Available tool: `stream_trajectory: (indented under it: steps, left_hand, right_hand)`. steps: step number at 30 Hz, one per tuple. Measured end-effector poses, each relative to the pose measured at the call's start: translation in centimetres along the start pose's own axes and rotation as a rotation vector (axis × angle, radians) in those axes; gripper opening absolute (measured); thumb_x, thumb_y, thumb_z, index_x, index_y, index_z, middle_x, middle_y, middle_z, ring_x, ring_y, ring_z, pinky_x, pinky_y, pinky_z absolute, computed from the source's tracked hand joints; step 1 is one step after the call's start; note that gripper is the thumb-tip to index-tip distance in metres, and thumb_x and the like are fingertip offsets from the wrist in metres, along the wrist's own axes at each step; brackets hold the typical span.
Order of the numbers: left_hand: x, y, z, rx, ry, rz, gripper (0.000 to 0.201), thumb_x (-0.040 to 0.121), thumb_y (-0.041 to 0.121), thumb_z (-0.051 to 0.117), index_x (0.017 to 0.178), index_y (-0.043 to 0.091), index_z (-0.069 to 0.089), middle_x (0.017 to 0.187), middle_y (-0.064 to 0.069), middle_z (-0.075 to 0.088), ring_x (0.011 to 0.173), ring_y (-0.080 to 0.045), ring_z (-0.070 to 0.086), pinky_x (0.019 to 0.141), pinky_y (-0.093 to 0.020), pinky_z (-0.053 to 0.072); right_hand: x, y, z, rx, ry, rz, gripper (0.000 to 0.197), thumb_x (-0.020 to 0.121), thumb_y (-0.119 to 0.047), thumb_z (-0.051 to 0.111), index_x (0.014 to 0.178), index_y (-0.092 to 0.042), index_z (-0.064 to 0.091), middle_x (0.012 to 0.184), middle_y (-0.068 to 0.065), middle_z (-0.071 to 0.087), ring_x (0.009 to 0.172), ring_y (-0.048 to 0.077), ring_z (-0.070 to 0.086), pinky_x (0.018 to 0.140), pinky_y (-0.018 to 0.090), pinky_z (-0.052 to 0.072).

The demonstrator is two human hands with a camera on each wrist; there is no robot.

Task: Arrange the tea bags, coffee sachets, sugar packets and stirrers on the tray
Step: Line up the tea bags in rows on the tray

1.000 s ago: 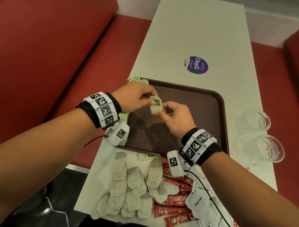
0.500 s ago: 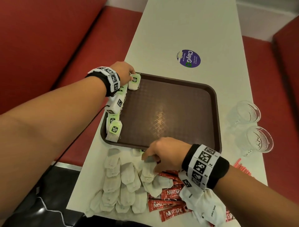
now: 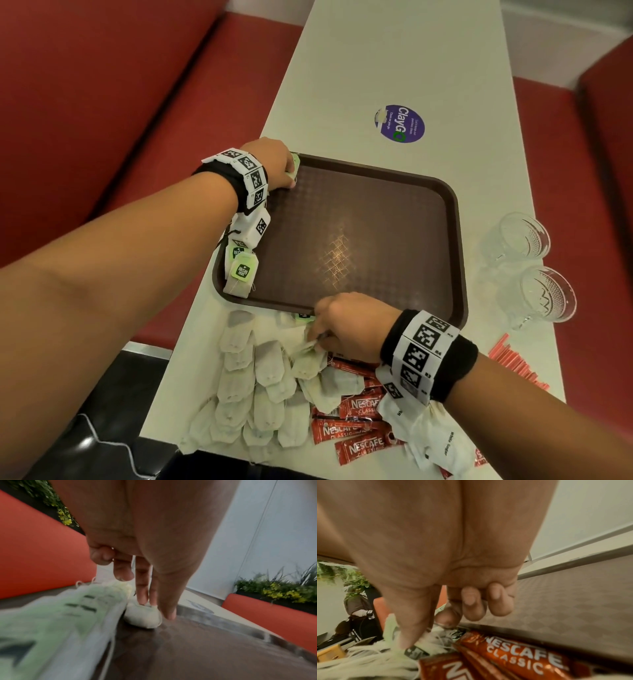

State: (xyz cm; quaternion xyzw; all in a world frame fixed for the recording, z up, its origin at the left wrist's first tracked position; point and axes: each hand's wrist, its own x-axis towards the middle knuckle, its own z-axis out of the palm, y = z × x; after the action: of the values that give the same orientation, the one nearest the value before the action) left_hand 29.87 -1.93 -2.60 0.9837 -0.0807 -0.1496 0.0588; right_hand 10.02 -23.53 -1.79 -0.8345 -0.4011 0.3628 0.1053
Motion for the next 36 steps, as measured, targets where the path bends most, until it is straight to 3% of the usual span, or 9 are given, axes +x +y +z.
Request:
stream_trajectory:
  steps: [5,9,15,21,25,28,30,33,36]
  left_hand:
    - [-5.7,2.2,-1.4,-0.179,0.115,0.154,0.023,0.093,0.040,0.063,0.113,0.030,0.068,0.112,0.009,0.066,0.103,-0.014,0.059,0.092,-0.035,0.048]
    - [-12.0,3.1,-0.1,-0.197,0.000,0.351,0.009,0.090,0.039,0.067,0.097,0.035,0.071,0.099,0.014,0.061,0.095,-0.008,0.057,0.089,-0.032,0.047]
    - [-17.8,2.7,3.6,0.046,-0.149,0.571,0.012,0.087,0.045,0.066,0.095,0.039,0.073,0.090,0.016,0.057,0.091,-0.009,0.053,0.082,-0.034,0.047]
    - [-19.2,2.7,5.9,0.342,-0.086,0.700,0.024,0.081,0.039,0.069,0.106,0.041,0.071,0.087,0.011,0.058,0.082,-0.017,0.055,0.067,-0.031,0.028]
    - [-19.0,3.2,6.1,0.425,-0.050,0.804,0.027,0.066,0.035,0.082,0.091,0.042,0.074,0.079,0.014,0.057,0.073,-0.015,0.054,0.062,-0.030,0.034]
    - [-18.9,3.6,6.5,0.471,-0.052,0.869,0.021,0.065,0.030,0.080,0.083,0.038,0.074,0.079,0.013,0.058,0.072,-0.015,0.055,0.063,-0.030,0.038]
    - [-18.9,3.7,6.7,0.505,-0.027,0.868,0.012,0.066,0.030,0.079,0.076,0.034,0.072,0.076,0.013,0.058,0.072,-0.015,0.055,0.062,-0.031,0.040]
    - [-19.1,3.8,6.8,0.448,0.012,0.876,0.008,0.070,0.031,0.077,0.068,0.031,0.069,0.074,0.013,0.057,0.071,-0.015,0.054,0.061,-0.032,0.038]
    - [-19.6,4.0,6.1,0.165,0.072,0.857,0.007,0.076,0.028,0.073,0.073,0.031,0.067,0.077,0.012,0.058,0.073,-0.014,0.056,0.062,-0.030,0.042]
  right_hand:
    - [-0.4,0.1,0.0,0.029,0.102,0.013,0.023,0.097,-0.030,0.062,0.117,-0.025,0.072,0.108,-0.005,0.059,0.097,0.016,0.057,0.085,0.031,0.047]
    - [-0.7,0.6,0.3,0.112,0.193,0.046,0.017,0.090,-0.031,0.071,0.105,-0.024,0.075,0.100,-0.008,0.058,0.089,0.012,0.054,0.085,0.035,0.049]
    - [-1.5,1.1,0.5,0.218,0.335,0.064,0.011,0.087,-0.033,0.074,0.086,-0.024,0.069,0.088,-0.010,0.057,0.079,0.008,0.055,0.076,0.029,0.049]
    - [-2.2,0.4,0.4,0.277,0.418,0.108,0.008,0.090,-0.027,0.068,0.086,-0.025,0.062,0.081,-0.012,0.056,0.072,0.004,0.052,0.068,0.021,0.045]
    - [-2.6,0.0,0.1,0.415,0.463,0.187,0.008,0.090,-0.018,0.060,0.084,-0.014,0.058,0.072,0.000,0.061,0.062,0.012,0.051,0.063,0.037,0.048]
    - [-2.6,-0.1,0.2,0.486,0.472,0.198,0.011,0.089,-0.011,0.051,0.078,-0.012,0.054,0.083,0.002,0.071,0.065,0.013,0.057,0.063,0.036,0.049]
    - [-2.5,-0.1,0.3,0.487,0.509,0.192,0.022,0.089,-0.007,0.049,0.072,-0.019,0.042,0.075,0.000,0.066,0.064,0.018,0.055,0.061,0.036,0.046]
    - [-2.5,-0.1,0.6,0.488,0.527,0.242,0.018,0.091,-0.009,0.050,0.080,-0.019,0.040,0.066,-0.001,0.047,0.058,0.015,0.040,0.057,0.033,0.036]
    - [-2.2,0.3,0.8,0.447,0.454,0.290,0.003,0.095,-0.022,0.052,0.096,-0.019,0.052,0.076,-0.001,0.060,0.064,0.015,0.053,0.062,0.034,0.046]
